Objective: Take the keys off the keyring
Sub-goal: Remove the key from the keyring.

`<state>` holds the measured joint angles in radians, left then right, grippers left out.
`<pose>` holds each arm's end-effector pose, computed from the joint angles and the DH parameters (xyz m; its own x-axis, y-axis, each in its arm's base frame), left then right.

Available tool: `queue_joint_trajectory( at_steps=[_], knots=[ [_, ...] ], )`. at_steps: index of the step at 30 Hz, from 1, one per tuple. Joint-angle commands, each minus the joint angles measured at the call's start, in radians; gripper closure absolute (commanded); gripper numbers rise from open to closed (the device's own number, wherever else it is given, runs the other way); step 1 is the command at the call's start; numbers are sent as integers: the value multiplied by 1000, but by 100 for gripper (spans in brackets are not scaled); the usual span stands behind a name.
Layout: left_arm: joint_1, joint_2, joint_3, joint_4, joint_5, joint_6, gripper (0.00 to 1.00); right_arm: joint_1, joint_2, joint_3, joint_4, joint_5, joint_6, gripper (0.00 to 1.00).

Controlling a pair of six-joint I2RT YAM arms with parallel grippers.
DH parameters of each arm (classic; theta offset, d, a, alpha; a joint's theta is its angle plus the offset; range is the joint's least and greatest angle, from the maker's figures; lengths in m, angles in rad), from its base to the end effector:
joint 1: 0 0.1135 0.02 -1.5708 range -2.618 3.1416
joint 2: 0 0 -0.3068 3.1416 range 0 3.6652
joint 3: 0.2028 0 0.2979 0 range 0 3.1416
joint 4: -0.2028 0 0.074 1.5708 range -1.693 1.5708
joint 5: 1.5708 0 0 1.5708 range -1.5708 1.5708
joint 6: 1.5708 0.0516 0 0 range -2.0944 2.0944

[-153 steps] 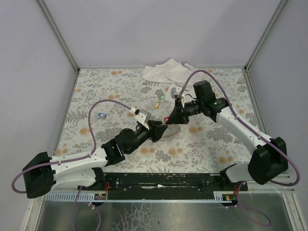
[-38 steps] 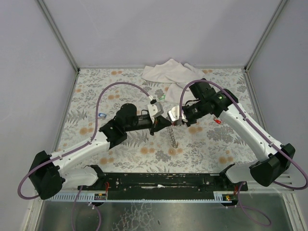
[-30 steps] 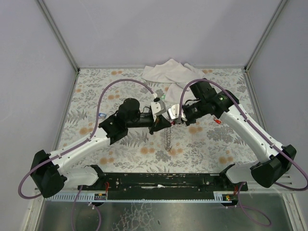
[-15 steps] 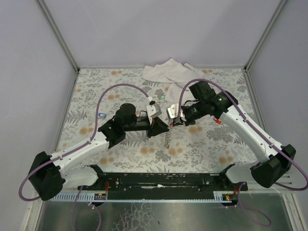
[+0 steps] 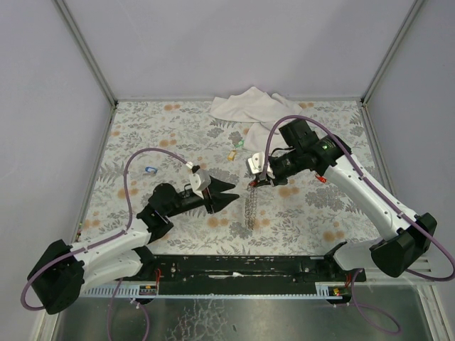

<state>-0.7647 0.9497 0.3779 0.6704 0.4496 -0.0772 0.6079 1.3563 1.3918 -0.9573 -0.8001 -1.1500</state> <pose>0.1571 -0.1818 0.2674 -0.0013 -0.0950 -0.9955 0.9383 0.3441 -0.0341 0.2338 0.2078 0.3960 0.4209 -0.4818 -0.7686 -0.9048 -0.2829 -0.3182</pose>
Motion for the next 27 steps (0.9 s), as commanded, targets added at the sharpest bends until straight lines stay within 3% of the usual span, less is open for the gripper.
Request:
queue_joint_trajectory(
  at_steps=[1, 7, 27],
  knots=[
    [5, 37, -33, 303, -20, -53, 62, 9, -17, 7, 21, -57, 11, 100],
    [4, 123, -47, 473, 12, -82, 64, 9, -17, 4, 20, -62, 12, 100],
    [-2, 262, 35, 500, 118, -131, 78, 9, -10, 3, 19, -70, 9, 100]
  ],
)
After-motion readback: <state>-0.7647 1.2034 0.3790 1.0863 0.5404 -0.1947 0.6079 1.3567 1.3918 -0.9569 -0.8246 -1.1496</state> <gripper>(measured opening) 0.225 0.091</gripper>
